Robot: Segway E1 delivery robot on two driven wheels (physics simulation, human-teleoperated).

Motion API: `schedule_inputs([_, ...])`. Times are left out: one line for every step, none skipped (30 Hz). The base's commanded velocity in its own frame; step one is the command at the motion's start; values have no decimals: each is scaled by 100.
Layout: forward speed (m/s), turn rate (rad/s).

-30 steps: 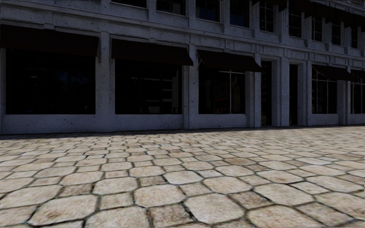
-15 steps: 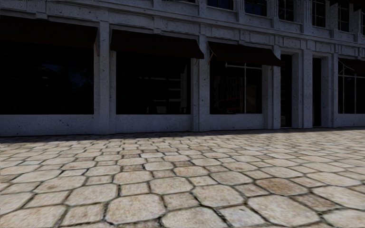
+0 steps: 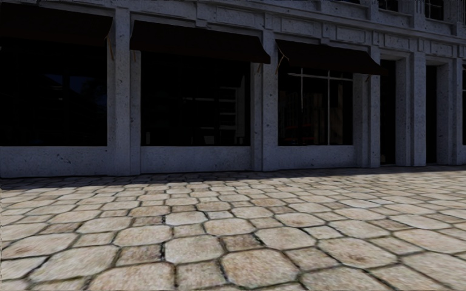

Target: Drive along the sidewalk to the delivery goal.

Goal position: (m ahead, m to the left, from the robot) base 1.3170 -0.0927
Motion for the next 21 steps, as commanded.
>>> schedule_inputs([199, 0])
schedule_inputs([199, 0])
schedule_inputs([199, 0])
schedule_inputs([199, 0])
schedule_inputs([199, 0])
schedule_inputs([186, 0])
schedule_inputs([139, 0])
schedule_inputs([110, 0])
schedule_inputs([85, 0])
schedule_inputs([66, 0])
schedule_inputs([66, 0])
schedule_inputs([48, 0])
schedule_inputs([33, 0])
schedule_inputs([21, 0])
schedule_inputs([5, 0])
schedule_inputs([0, 0])
schedule_inputs([0, 0])
schedule_inputs([0, 0])
schedule_inputs([0, 0])
schedule_inputs([0, 0])
schedule_inputs([0, 0])
